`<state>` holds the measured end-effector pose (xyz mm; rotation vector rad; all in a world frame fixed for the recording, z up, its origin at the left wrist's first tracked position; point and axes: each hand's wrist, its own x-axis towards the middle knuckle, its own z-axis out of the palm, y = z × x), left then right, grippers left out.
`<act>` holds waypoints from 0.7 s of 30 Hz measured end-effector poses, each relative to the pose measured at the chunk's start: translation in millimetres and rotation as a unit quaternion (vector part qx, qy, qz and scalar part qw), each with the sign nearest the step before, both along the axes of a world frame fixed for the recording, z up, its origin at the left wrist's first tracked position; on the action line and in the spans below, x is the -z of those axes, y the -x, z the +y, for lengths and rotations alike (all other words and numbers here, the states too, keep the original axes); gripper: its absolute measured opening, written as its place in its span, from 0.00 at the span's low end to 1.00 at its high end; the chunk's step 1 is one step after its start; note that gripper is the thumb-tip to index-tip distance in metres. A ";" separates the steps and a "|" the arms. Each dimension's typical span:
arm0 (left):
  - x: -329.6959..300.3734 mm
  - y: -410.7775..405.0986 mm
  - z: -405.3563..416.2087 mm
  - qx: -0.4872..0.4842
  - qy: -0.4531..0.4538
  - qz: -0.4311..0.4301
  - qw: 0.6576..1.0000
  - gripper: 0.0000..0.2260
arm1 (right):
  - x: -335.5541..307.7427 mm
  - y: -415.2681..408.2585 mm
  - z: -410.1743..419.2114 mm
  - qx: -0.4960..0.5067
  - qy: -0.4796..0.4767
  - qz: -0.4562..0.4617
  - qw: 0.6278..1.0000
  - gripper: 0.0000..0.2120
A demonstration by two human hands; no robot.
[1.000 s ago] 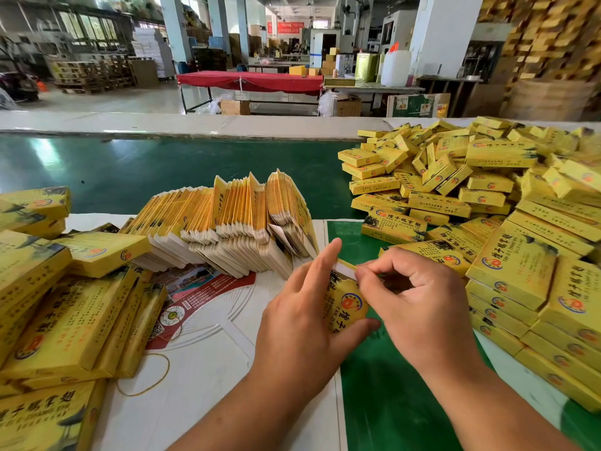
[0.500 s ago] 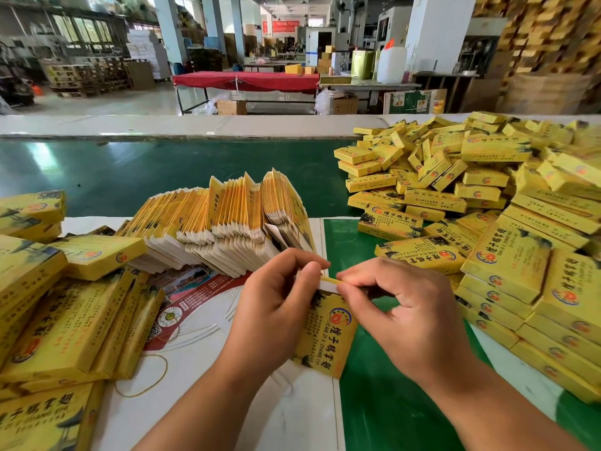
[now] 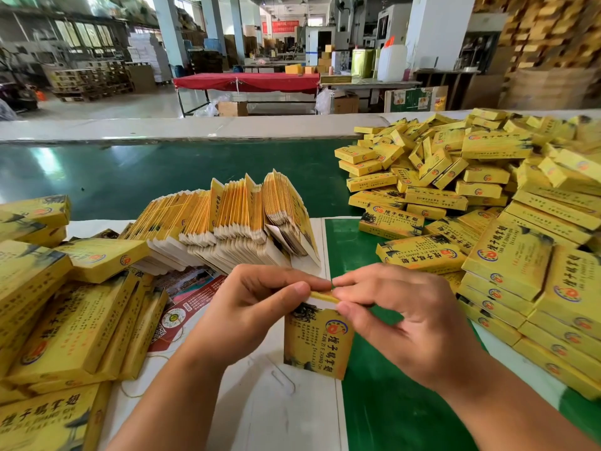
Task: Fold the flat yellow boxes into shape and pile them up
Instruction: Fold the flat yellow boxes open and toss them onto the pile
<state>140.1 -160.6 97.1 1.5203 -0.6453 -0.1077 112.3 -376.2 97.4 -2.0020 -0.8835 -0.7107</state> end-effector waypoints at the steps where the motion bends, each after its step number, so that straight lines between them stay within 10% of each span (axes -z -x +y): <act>1: 0.3 -0.8 1.0 0.004 -0.004 -0.004 1.000 0.11 | -0.4 0.3 -1.6 -0.003 0.016 -0.003 1.000 0.09; 14: 14.3 2.2 -12.6 0.011 0.030 0.124 0.992 0.13 | 2.5 -1.6 -2.6 0.007 0.057 0.007 0.998 0.10; 18: 15.8 3.7 -16.3 -0.039 0.028 0.075 0.996 0.12 | 3.9 -3.8 -3.7 0.066 -0.034 0.021 0.997 0.08; 21: 17.3 -2.2 -12.0 -0.082 -0.149 -0.046 0.984 0.05 | 3.7 -6.7 -6.5 0.103 -0.024 0.043 0.993 0.06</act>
